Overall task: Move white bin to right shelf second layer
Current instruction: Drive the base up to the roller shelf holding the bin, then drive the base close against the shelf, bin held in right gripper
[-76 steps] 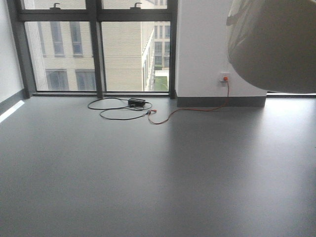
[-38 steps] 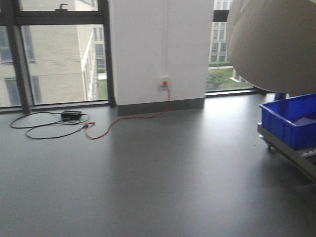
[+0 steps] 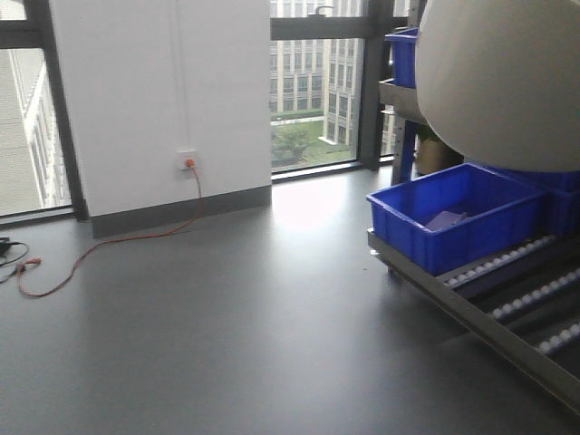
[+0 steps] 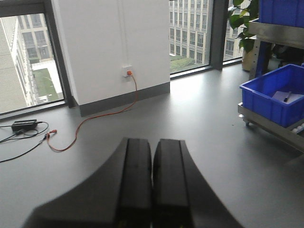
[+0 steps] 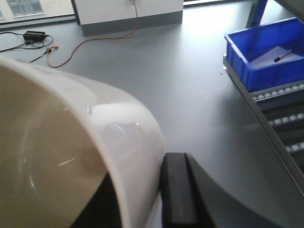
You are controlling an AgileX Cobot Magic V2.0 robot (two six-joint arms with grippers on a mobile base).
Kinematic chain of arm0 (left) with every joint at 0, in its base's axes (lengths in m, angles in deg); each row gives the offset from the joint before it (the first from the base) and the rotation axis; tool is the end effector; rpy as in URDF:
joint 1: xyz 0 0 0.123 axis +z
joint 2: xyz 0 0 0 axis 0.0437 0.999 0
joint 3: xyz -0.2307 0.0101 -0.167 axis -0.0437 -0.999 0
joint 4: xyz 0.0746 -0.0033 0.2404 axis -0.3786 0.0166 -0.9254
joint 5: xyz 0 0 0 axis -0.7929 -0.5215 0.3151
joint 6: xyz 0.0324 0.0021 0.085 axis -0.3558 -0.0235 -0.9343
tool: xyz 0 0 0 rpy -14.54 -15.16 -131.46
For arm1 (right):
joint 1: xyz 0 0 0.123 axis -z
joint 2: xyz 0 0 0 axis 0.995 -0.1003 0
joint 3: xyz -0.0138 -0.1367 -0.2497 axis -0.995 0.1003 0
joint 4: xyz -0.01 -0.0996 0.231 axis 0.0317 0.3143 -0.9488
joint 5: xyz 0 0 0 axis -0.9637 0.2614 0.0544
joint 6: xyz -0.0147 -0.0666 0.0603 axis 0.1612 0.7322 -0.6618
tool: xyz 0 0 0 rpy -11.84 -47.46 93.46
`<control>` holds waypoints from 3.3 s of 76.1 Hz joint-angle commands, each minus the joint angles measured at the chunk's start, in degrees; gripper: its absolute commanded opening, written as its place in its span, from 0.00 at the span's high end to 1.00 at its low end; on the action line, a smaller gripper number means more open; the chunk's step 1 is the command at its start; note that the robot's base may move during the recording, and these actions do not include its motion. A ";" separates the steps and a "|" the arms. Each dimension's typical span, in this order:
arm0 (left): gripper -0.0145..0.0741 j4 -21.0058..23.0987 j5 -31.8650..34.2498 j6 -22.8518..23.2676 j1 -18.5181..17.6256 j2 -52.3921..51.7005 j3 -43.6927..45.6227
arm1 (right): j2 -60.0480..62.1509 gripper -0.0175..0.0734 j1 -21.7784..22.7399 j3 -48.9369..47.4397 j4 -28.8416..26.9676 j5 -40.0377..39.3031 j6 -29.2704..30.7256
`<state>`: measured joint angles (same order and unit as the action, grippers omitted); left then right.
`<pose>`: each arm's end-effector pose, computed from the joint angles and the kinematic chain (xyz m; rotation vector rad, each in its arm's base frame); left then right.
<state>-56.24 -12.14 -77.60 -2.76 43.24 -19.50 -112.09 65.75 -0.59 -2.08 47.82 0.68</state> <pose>0.0557 -0.0052 0.1961 0.1117 1.6450 -0.0368 0.1502 0.0463 0.3209 -0.1721 1.9275 0.2541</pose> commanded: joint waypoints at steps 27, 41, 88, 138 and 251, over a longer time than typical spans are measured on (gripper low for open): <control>0.74 0.00 5.01 0.30 -0.33 -0.80 -2.11 | 0.37 0.75 0.41 -1.75 0.64 -5.60 -0.01; 0.74 0.00 5.01 0.30 -0.33 -0.80 -2.11 | 0.37 0.75 0.41 -1.75 0.64 -5.60 -0.01; 0.74 0.00 5.01 0.30 -0.33 -0.80 -2.11 | 0.37 0.75 0.41 -1.75 0.64 -5.60 -0.01; 0.74 0.00 5.01 0.30 -0.33 -0.80 -2.11 | 0.37 0.75 0.41 -1.75 0.64 -5.60 -0.01; 0.74 0.00 5.01 0.30 -0.33 -0.80 -2.11 | 0.37 0.75 0.41 -1.75 0.64 -5.19 -0.01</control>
<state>-56.24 -12.14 -77.60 -2.76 43.24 -19.50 -112.09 65.75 -0.59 -2.08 48.07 0.68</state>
